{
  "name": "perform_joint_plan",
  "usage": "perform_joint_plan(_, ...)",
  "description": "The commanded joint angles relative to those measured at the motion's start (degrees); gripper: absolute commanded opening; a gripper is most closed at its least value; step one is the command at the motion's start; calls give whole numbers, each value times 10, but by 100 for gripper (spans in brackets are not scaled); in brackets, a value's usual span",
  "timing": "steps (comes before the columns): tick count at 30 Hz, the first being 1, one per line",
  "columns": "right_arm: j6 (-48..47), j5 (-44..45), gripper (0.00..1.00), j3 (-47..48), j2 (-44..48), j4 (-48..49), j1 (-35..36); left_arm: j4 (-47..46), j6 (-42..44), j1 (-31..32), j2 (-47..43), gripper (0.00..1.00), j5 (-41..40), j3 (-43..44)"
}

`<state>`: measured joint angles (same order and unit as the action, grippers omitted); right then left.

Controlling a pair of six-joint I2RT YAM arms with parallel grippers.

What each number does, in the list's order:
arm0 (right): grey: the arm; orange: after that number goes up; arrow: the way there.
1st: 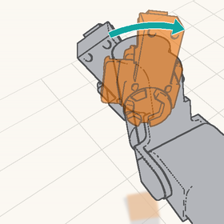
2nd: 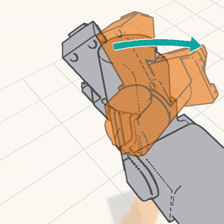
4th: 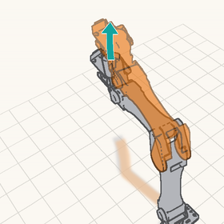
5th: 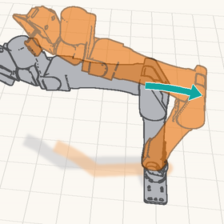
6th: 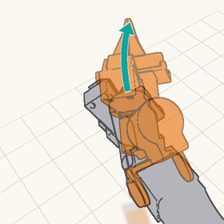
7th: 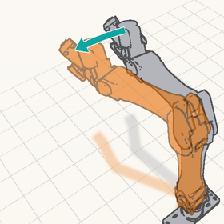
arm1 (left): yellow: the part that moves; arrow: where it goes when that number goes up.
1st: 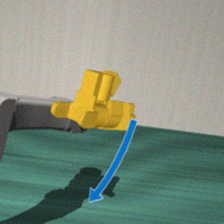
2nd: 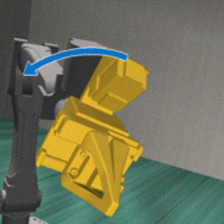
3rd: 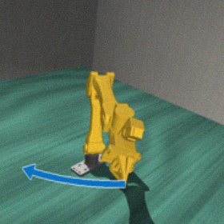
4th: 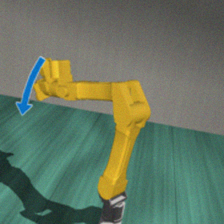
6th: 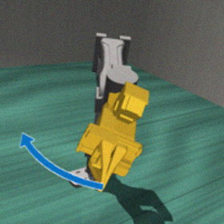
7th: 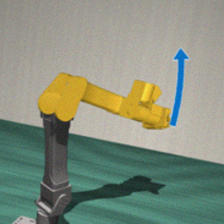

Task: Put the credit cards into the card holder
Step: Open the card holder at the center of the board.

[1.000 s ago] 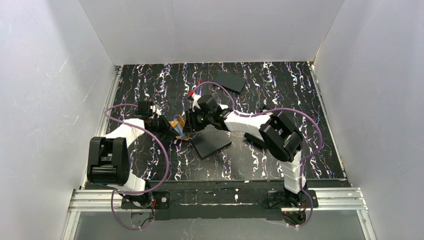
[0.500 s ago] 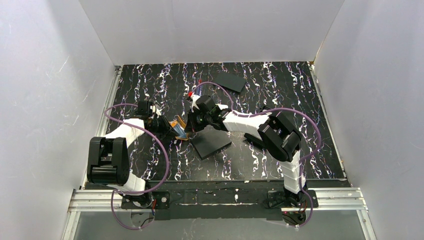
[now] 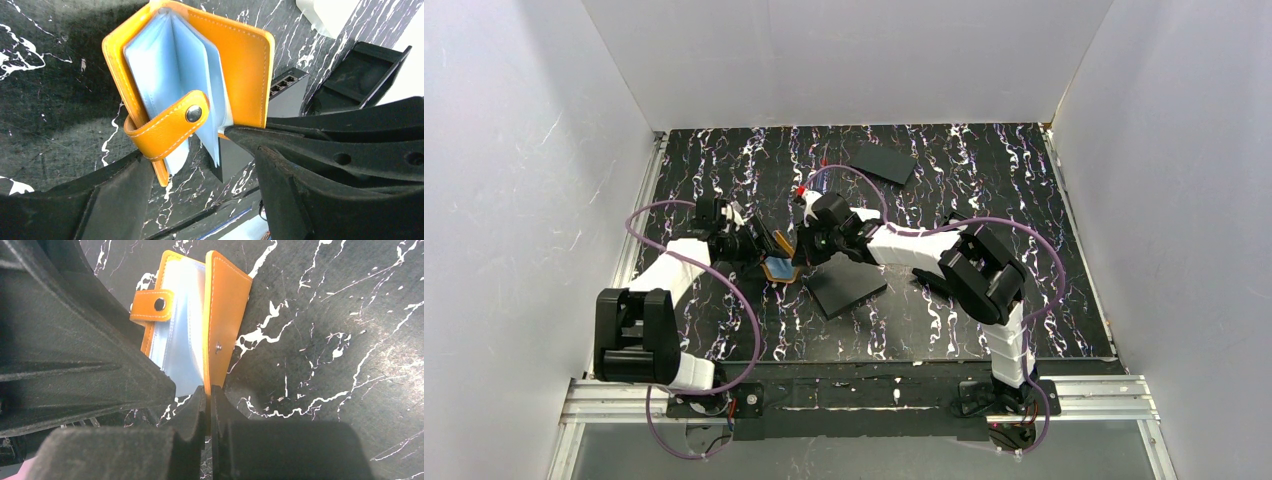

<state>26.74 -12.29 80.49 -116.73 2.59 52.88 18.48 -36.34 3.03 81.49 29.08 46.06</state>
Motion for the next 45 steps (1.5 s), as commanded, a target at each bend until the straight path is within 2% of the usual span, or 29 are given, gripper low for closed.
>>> perform_joint_plan(1,-9,6,1,24,4,-15,5,28,11,4,19,69,-22,23)
perform_joint_plan(9,-12,33,1,2,12,-14,4,106,11,4,58,37,-133,29)
perform_joint_plan(10,-12,41,5,1,13,-18,3,109,11,4,65,32,-137,26)
perform_joint_plan(11,-22,76,21,0,15,-47,1,98,11,4,61,23,-134,12)
perform_joint_plan(14,-63,149,46,23,21,-112,8,86,17,4,34,4,-114,7)
perform_joint_plan(16,-72,136,63,28,36,-115,14,76,15,6,2,0,-93,8)
perform_joint_plan(18,-49,61,88,-1,62,-45,14,103,12,14,-17,0,-79,37)
perform_joint_plan(22,-3,3,98,-17,80,31,16,160,19,31,-7,0,-107,78)
perform_joint_plan(25,-17,13,98,10,62,22,35,175,6,42,1,0,-102,92)
perform_joint_plan(28,-36,67,97,22,57,2,49,179,2,44,-2,0,-100,95)
perform_joint_plan(30,-40,87,91,25,51,-8,52,181,3,45,-6,0,-104,94)
perform_joint_plan(32,-41,107,80,29,46,-18,52,181,3,46,-8,0,-105,90)
perform_joint_plan(34,-45,118,75,29,41,-19,53,181,2,47,-10,0,-103,87)
perform_joint_plan(41,-56,242,74,51,22,-81,55,182,9,50,-15,0,-108,77)
perform_joint_plan(45,-57,288,66,50,24,-98,55,185,18,50,-11,0,-115,73)
